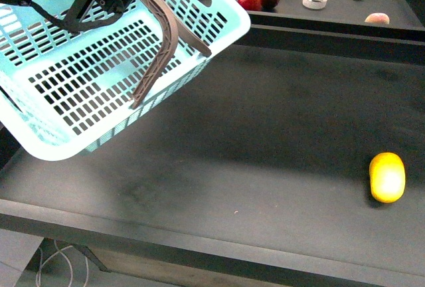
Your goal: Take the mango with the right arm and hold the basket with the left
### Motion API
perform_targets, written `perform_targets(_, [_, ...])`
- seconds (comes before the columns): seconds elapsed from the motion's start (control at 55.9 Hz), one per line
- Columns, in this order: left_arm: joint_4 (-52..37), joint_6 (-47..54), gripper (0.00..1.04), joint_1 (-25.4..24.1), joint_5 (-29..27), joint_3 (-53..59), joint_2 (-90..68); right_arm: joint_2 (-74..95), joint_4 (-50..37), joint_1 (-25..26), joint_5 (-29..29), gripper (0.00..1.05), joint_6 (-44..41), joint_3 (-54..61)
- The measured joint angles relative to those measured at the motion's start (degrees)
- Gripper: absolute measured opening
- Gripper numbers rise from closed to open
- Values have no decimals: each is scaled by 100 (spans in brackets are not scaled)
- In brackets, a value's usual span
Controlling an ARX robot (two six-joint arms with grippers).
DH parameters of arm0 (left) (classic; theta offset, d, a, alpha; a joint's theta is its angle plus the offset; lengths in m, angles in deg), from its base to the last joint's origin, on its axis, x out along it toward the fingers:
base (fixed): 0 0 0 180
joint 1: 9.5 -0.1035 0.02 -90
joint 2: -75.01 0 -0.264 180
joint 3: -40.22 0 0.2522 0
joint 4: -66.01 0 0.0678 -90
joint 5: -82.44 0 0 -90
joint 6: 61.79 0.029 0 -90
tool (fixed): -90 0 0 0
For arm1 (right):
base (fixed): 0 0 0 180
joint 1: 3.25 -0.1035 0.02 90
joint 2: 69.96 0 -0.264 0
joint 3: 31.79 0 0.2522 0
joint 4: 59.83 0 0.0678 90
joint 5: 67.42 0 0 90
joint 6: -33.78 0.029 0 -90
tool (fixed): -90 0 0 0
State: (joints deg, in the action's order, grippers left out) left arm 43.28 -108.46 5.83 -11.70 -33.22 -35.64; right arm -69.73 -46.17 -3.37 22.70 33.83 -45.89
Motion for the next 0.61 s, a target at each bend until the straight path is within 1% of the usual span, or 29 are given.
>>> perform_targets(0.09, [-103,380,4,177,55,372,326,0,0,0,-2,96,0,0])
perform_targets(0.233, [-291,1027,4,459,326,970,911,0,0,0,-2,96,0,0])
perform_targets(0.358, [-472,1333,4,603,579,1294,1231,0,0,0,-2,96,0,0])
perform_targets(0.609, [-741,2111,4,896,890,1849,1539,0,0,0,0,96,-2,0])
